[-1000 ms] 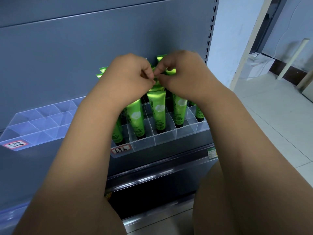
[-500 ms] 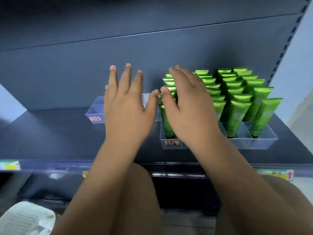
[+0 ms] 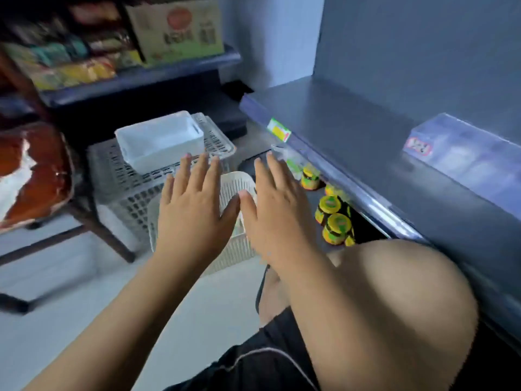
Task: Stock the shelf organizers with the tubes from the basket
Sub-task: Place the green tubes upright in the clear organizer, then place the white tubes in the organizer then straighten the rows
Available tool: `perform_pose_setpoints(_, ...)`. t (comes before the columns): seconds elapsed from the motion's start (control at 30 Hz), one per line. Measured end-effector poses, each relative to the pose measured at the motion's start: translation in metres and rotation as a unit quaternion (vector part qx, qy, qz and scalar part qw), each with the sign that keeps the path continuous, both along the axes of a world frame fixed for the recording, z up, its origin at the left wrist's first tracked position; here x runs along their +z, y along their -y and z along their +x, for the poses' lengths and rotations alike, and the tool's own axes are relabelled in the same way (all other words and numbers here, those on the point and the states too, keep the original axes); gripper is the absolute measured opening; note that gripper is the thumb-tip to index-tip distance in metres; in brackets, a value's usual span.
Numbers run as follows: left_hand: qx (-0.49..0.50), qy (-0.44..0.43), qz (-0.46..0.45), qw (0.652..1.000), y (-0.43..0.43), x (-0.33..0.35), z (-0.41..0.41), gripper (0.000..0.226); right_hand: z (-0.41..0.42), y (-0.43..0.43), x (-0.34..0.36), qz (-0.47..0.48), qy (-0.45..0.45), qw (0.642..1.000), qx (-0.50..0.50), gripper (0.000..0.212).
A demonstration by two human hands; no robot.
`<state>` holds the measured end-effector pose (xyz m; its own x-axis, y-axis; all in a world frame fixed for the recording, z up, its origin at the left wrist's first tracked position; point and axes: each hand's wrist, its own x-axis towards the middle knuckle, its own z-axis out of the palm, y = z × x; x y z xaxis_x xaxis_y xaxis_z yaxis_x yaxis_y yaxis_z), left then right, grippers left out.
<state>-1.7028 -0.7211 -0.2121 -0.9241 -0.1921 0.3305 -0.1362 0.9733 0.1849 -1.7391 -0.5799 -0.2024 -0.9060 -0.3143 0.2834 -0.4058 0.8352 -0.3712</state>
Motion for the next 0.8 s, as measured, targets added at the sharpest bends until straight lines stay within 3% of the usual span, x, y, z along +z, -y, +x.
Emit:
perform_pose_setpoints(0.1, 0.074, 0.041, 0.040, 0.996, 0.045, -0.025, 0.005, 0.073, -0.022, 0.028, -0.013, 0.062, 0.046, 0.996, 0.037, 0.061)
perform_pose_setpoints(0.2, 0.116, 0.065, 0.074, 0.988, 0.077, -0.048, 0.000, 0.072, -0.049, 0.055, -0.017, 0.063, 0.097, 0.993, 0.025, 0.055)
perform_pose_setpoints(0.33, 0.143, 0.102, 0.082, 0.981, 0.106, -0.072, -0.012, 0.070, -0.069, 0.104, -0.031, 0.056, 0.177, 0.983, -0.009, 0.051)
perform_pose_setpoints(0.5, 0.147, 0.134, 0.097, 0.975, 0.137, -0.091, -0.024, 0.069, -0.087, 0.152, -0.047, 0.097, 0.254, 0.961, 0.060, 0.058)
perform_pose_setpoints(0.67, 0.152, 0.116, 0.203, 0.960, 0.164, -0.115, -0.037, 0.058, -0.117, 0.175, -0.066, 0.119, 0.311, 0.942, 0.048, 0.053)
perform_pose_setpoints(0.8, 0.185, 0.136, 0.315, 0.921, 0.171, -0.147, -0.054, 0.041, -0.125, 0.195, -0.103, 0.115, 0.385, 0.915, 0.014, 0.036)
